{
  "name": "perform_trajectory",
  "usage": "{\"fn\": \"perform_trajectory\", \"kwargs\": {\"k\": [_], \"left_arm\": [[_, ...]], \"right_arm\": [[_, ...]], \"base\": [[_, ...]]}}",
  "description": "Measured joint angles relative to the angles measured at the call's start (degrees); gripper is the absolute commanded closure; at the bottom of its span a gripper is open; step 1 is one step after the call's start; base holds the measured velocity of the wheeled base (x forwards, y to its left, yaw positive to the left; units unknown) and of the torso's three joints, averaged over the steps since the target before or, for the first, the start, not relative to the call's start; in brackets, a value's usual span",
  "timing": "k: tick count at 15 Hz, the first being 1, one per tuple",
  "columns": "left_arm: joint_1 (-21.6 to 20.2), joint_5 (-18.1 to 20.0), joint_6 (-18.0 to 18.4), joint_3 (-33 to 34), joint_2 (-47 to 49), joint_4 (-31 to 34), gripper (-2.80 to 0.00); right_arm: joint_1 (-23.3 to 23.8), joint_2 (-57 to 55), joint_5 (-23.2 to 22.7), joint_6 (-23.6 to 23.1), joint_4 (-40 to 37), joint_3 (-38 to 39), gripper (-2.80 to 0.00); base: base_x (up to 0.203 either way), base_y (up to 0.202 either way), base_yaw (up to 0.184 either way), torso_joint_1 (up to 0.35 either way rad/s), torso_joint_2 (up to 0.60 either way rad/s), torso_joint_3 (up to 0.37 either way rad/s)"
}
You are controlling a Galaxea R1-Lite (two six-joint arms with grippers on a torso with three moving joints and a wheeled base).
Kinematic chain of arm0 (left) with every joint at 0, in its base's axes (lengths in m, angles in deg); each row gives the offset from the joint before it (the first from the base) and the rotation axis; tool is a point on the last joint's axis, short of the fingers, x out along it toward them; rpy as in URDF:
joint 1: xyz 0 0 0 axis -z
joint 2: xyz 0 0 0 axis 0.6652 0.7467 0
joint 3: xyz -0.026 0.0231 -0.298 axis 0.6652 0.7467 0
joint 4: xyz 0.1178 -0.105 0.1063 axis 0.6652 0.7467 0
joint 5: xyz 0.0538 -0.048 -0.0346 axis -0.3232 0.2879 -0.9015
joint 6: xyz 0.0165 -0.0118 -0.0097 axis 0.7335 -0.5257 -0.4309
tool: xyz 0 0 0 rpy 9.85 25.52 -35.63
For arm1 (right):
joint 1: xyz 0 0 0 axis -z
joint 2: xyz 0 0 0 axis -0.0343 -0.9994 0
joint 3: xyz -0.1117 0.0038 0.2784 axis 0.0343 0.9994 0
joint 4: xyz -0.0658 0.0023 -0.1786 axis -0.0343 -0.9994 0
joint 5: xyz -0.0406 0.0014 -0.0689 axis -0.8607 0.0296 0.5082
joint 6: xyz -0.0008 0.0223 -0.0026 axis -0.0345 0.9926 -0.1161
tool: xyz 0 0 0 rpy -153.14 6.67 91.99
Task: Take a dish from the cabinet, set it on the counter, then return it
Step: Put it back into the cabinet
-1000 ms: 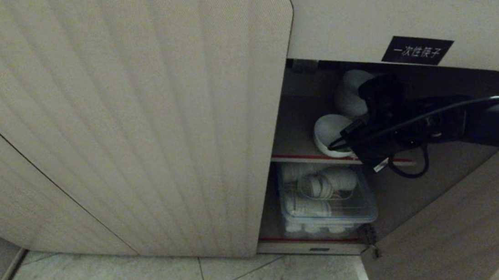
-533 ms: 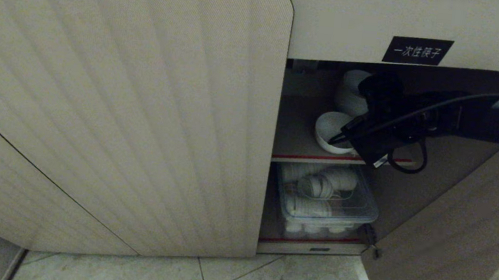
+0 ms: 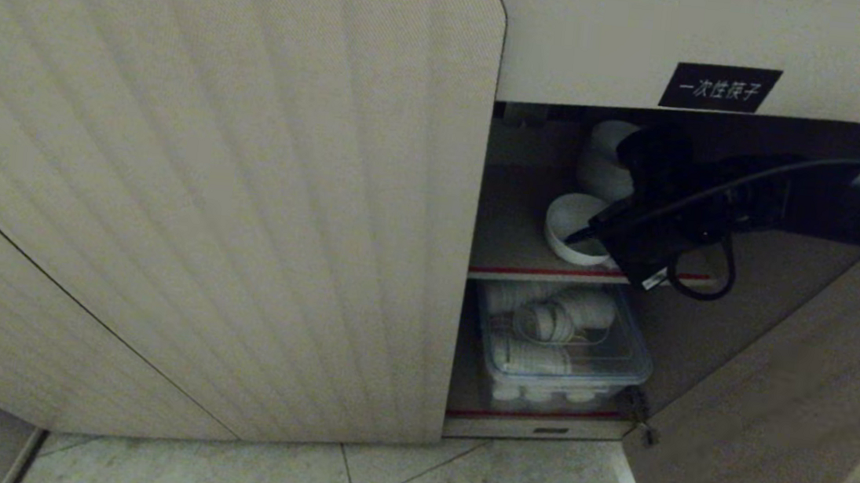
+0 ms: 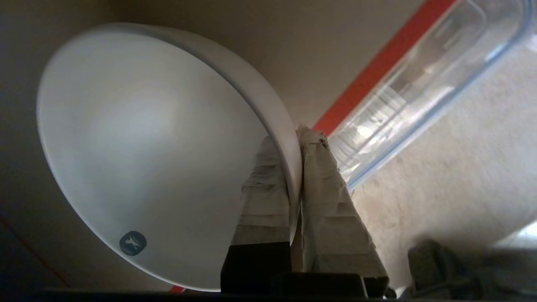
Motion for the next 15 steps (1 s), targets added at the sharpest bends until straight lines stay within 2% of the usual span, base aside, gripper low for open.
{"fn": "perform_trajectory", "kwargs": {"k": [2,15], "left_arm": [[0.0,0.01,-0.02,0.0,0.0,0.0,0.0],[0.0,0.01,-0.02,0.0,0.0,0.0,0.0]], "right_arm": [[0.01,-0.7,0.17,0.96,-1.74,-1.72,0.0],[0.2,-2.12,0.35,1.45,-1.33,-2.99,0.0]], "base": [[0.0,0.0,0.0,0.0,0.0,0.0],[0.0,0.0,0.0,0.0,0.0,0.0]]}}
